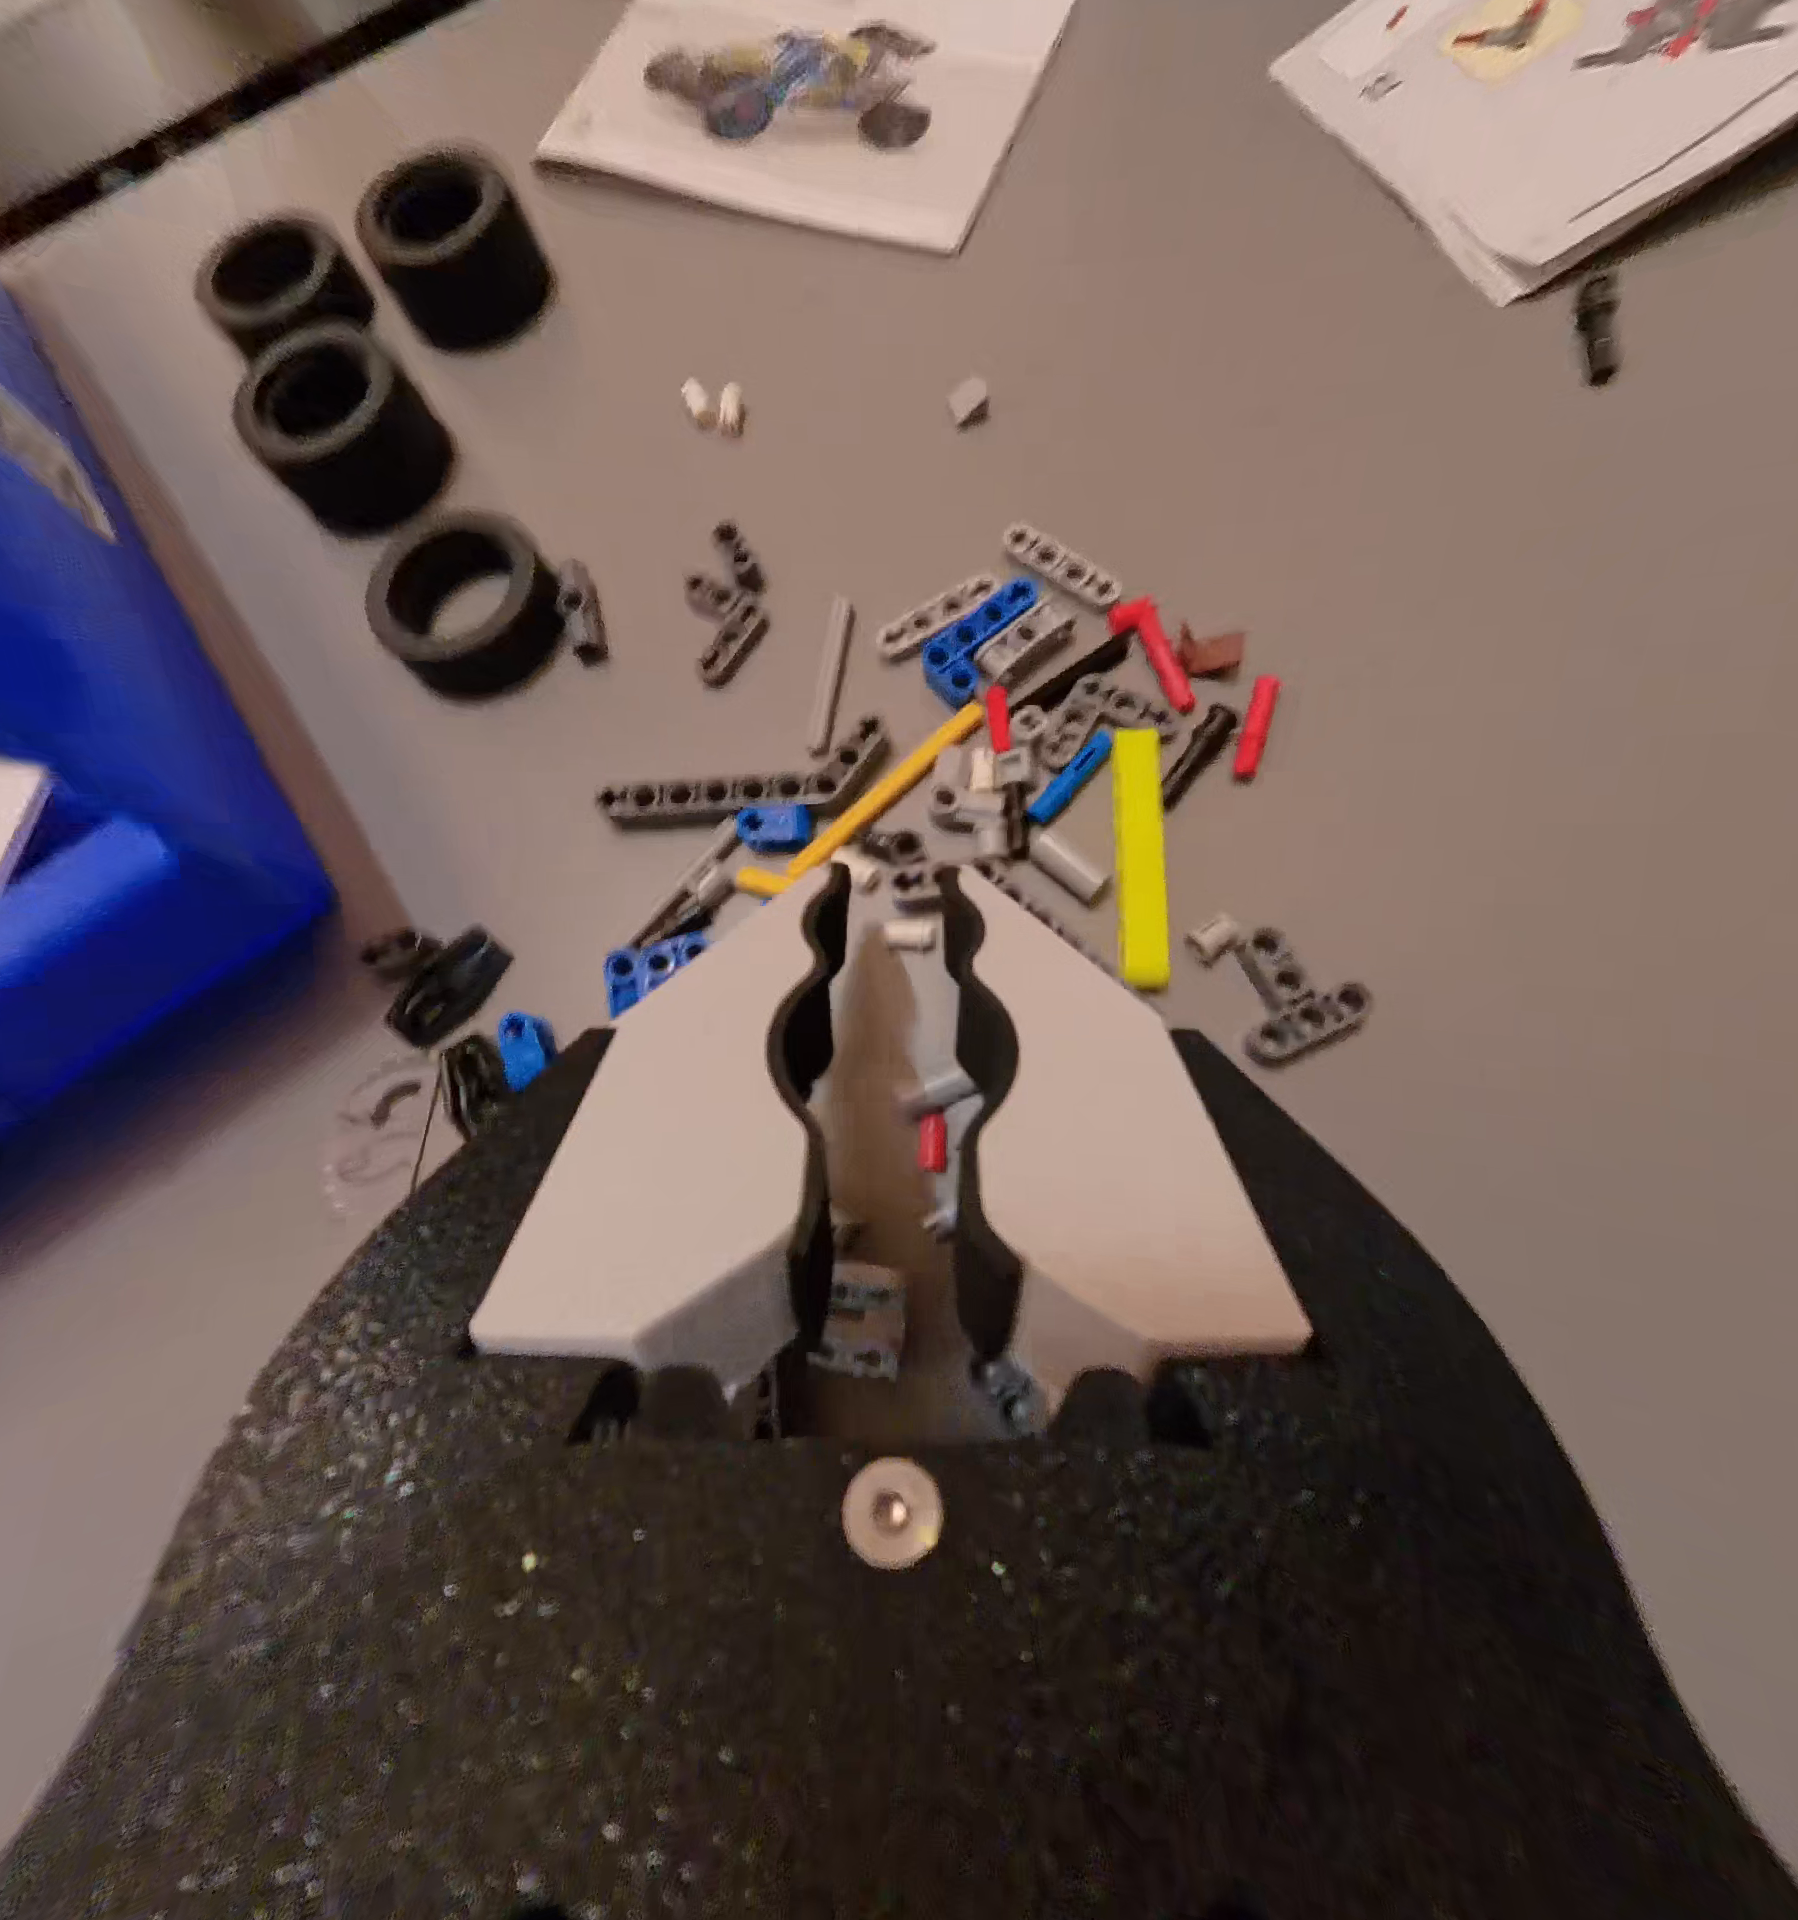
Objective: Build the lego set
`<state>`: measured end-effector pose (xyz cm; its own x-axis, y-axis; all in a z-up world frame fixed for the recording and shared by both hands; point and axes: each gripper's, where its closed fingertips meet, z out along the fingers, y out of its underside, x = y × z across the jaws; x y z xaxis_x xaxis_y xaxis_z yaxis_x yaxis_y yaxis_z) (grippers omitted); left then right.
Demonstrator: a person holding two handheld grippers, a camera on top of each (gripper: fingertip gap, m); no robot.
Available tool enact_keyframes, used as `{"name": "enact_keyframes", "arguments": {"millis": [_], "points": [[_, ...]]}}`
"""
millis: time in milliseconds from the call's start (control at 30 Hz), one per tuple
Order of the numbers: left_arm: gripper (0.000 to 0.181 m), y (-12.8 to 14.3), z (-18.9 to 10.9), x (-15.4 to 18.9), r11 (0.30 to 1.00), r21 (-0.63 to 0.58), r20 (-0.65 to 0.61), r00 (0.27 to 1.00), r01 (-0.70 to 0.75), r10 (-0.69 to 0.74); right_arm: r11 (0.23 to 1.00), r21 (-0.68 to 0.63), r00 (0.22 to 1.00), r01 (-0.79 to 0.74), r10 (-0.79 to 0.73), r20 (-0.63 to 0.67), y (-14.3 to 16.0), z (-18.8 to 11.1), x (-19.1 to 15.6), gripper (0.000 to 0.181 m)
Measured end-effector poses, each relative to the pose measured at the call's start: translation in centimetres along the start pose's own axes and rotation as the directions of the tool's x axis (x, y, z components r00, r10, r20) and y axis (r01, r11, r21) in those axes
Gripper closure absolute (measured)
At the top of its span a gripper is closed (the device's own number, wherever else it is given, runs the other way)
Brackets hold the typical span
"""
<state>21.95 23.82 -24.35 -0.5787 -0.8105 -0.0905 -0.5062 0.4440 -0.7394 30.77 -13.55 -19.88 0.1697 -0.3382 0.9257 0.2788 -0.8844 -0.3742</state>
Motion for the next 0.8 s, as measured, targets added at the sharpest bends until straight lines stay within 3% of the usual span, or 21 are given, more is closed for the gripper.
{"name": "enact_keyframes", "arguments": {"millis": [167,267,433,600,800], "points": [[0.165,-1.1,1.2,1.0,0.995,-0.055,-0.059,0.995,-0.085,0.082,1.000,0.001,1.000,0.004,-0.004,0.007,0.0,0.0,-0.1,0.172],[0.165,-0.9,2.2,1.2,0.993,-0.112,-0.112,0.993,-0.036,0.023,1.000,0.003,1.000,0.005,-0.005,0.007,0.0,0.0,-0.1,0.172],[0.171,-1.3,2.7,1.7,0.993,-0.117,-0.158,0.987,0.008,-0.026,1.000,0.011,1.000,0.003,-0.003,0.012,-0.1,-0.1,-0.2,0.173],[0.165,-1.6,2.7,1.8,0.988,-0.113,-0.190,0.973,0.108,-0.129,1.000,0.021,1.000,-0.009,0.008,0.017,-0.2,-0.1,-0.2,0.172],[0.166,-1.8,3.2,2.0,0.985,-0.145,-0.186,0.975,0.096,-0.123,0.998,0.034,0.999,-0.051,0.050,0.019,-0.2,-0.2,0.1,0.173]]}}
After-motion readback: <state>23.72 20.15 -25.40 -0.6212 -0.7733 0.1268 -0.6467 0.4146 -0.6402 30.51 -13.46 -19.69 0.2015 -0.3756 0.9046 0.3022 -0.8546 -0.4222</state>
